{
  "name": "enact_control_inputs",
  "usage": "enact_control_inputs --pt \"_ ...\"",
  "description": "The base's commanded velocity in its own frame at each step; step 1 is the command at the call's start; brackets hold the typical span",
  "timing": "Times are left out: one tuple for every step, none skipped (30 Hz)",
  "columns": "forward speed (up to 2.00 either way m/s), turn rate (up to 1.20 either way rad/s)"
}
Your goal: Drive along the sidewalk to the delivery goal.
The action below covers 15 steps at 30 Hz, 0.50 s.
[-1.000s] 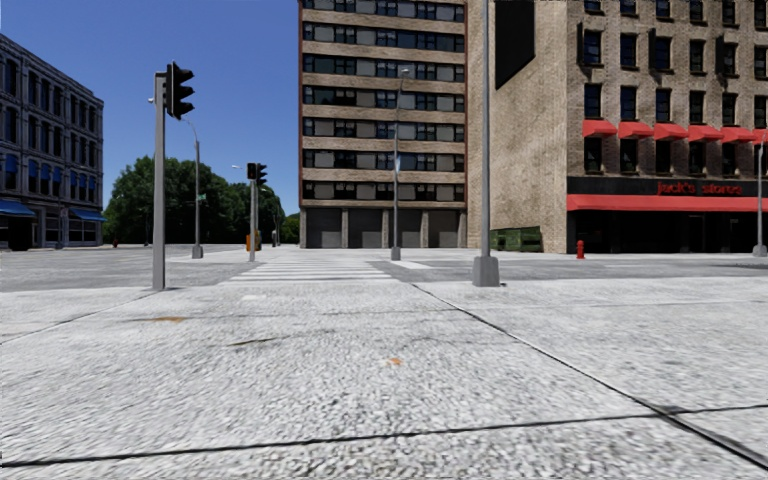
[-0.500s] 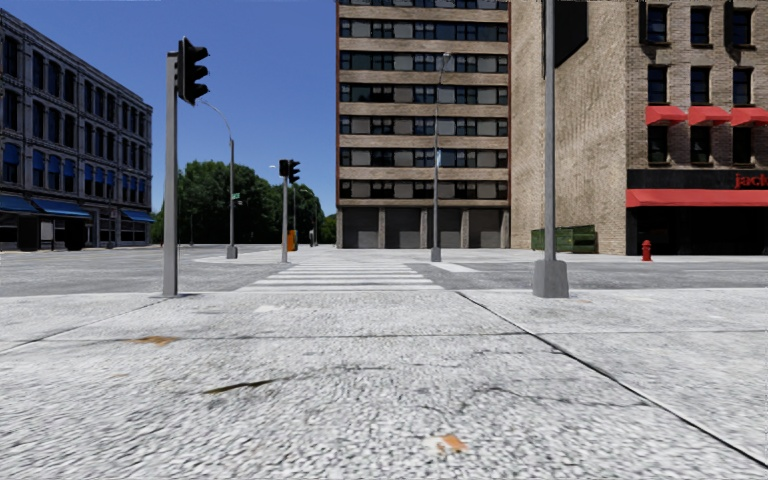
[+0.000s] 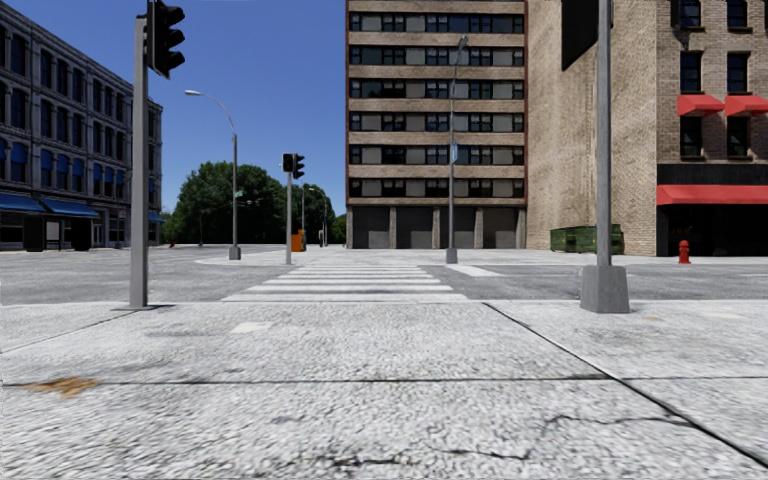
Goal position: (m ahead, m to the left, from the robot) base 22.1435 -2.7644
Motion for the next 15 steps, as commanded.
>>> enact_control_inputs --pt "1.98 0.0" --pt "1.98 0.0" --pt "1.98 0.0" --pt "1.98 0.0" --pt "1.98 0.0" --pt "1.98 0.0" --pt "1.98 0.0" --pt "1.98 0.0" --pt "1.98 0.0" --pt "1.98 0.0" --pt "1.98 0.0" --pt "1.98 0.0" --pt "1.98 0.0" --pt "1.98 0.0" --pt "1.98 0.0"
